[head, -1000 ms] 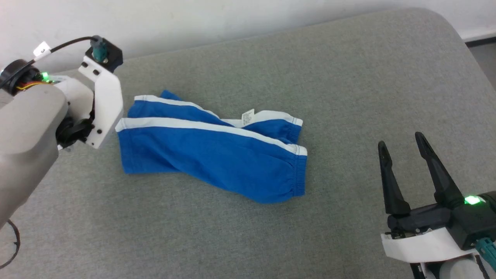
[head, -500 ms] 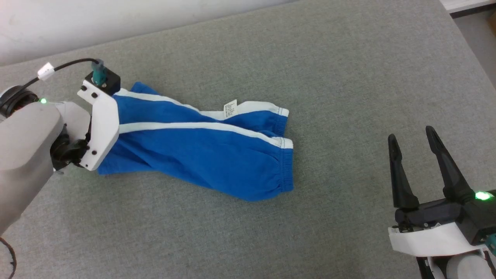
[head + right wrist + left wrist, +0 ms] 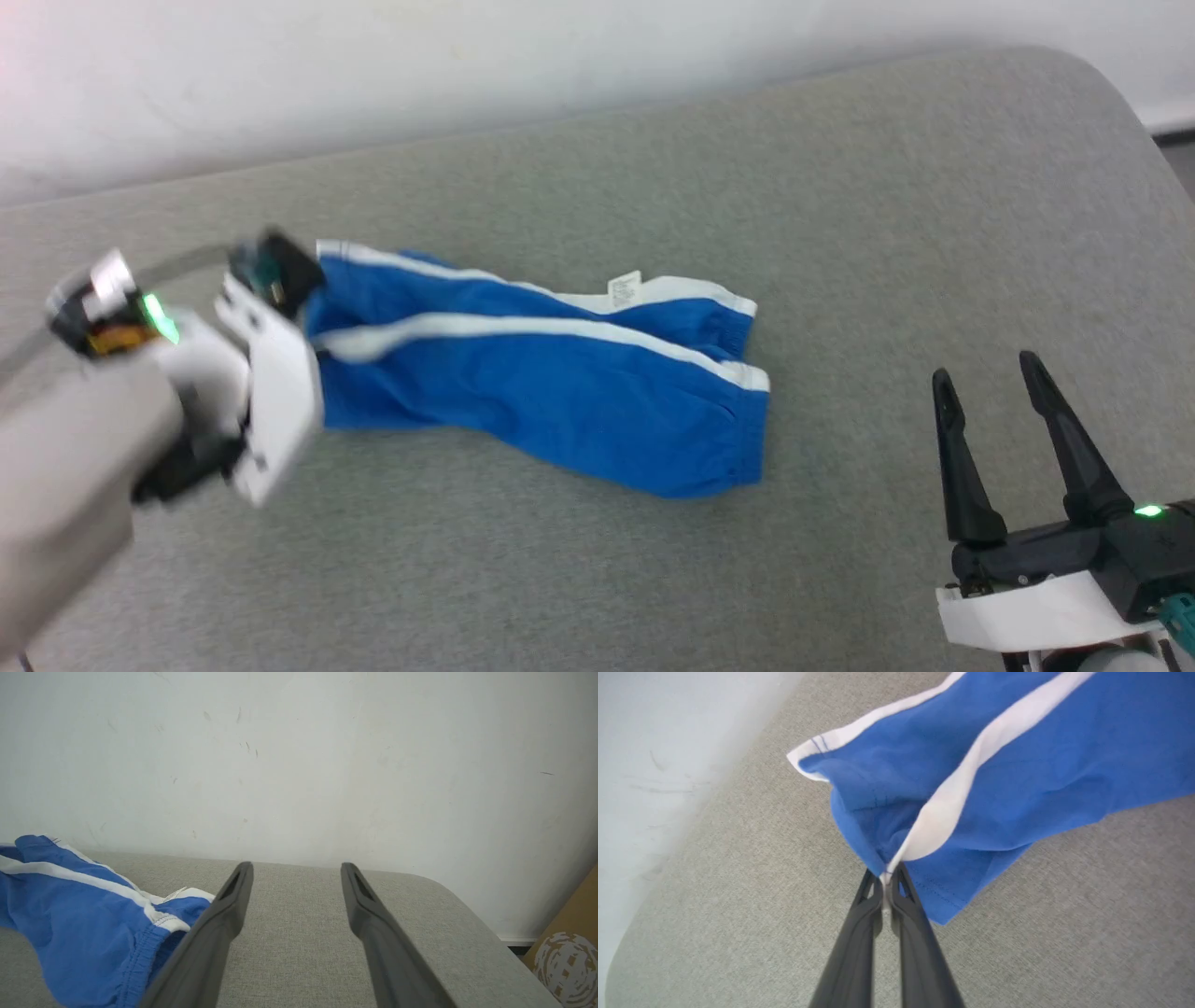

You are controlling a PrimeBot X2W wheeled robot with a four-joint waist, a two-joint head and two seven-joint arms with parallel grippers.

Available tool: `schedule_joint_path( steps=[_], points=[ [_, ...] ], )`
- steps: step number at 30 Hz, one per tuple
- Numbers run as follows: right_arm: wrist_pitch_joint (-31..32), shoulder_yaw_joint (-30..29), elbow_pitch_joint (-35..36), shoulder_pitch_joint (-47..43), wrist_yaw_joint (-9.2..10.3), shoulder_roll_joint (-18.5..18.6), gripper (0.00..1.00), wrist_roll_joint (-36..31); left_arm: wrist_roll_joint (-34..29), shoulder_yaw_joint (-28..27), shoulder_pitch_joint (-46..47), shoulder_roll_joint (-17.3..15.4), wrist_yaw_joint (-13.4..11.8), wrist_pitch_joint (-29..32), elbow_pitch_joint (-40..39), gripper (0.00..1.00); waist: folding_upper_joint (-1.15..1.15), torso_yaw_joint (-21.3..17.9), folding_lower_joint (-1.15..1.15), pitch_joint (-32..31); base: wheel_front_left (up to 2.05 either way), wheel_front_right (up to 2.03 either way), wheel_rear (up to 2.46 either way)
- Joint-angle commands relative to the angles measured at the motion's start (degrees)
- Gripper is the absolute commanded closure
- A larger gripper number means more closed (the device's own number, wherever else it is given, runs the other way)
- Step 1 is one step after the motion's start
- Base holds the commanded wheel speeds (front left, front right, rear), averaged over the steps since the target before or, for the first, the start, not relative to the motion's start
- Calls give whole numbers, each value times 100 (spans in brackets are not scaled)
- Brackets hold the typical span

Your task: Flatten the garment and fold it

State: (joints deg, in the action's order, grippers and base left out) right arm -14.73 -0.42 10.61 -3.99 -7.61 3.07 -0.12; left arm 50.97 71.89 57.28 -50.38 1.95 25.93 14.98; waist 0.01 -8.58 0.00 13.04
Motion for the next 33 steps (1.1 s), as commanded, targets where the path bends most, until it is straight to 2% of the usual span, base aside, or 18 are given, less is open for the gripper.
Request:
schedule_joint_path(
  steps=[1, 4, 7, 9, 11, 13, 17, 25, 28, 33],
  points=[
    [-27, -14, -2, -73, 12, -19, 0, -23, -2, 6, -367, -95, -186, -176, -261, 100, -1, 393, 0, -401, 0, 0, 0],
    [-27, 13, -15, -147, 12, -19, 0, -37, 6, 55, -1085, -220, -560, -369, -750, 100, -1, 484, 0, -516, 0, 0, 0],
    [-27, 18, -23, -211, 12, -19, 0, -44, 77, 95, -1884, -179, -869, -533, -1074, 100, -1, 530, 0, -595, 0, 0, 0],
    [-27, 13, -30, -251, 12, -19, 0, -48, 135, 111, -2352, -68, -981, -620, -1145, 100, -1, 559, 0, -635, 0, 0, 0],
    [-27, 23, -50, -292, 12, -19, 0, -62, 107, 124, -2695, 50, -986, -657, -1085, 100, -1, 576, 0, -668, 0, 0, 0],
    [-27, 26, -72, -328, 12, -19, 0, -79, 139, 122, -2894, 210, -992, -852, -941, 0, -1, 600, 0, -724, 0, 0, 0],
    [-27, 7, -83, -404, 12, -19, 0, -122, 211, -44, -2926, 255, -1018, -1210, -831, 0, -1, 636, 0, -876, 0, 0, 0],
    [-27, -55, -54, -509, 12, -19, 0, -158, 99, -612, -2152, -298, -1103, -1268, -1552, 0, -1, 723, 0, -1044, 0, 0, 0],
    [-27, -6, -49, -470, 12, -19, 0, -156, -63, -727, -1729, -329, -976, -1185, -1560, 0, -1, 697, 0, -1009, 0, 0, 0],
    [-27, 68, -48, -377, 12, -19, 0, -163, -374, -724, -1104, -117, -653, -993, -1264, 0, -1, 580, 0, -903, 0, 0, 0]
  ],
)
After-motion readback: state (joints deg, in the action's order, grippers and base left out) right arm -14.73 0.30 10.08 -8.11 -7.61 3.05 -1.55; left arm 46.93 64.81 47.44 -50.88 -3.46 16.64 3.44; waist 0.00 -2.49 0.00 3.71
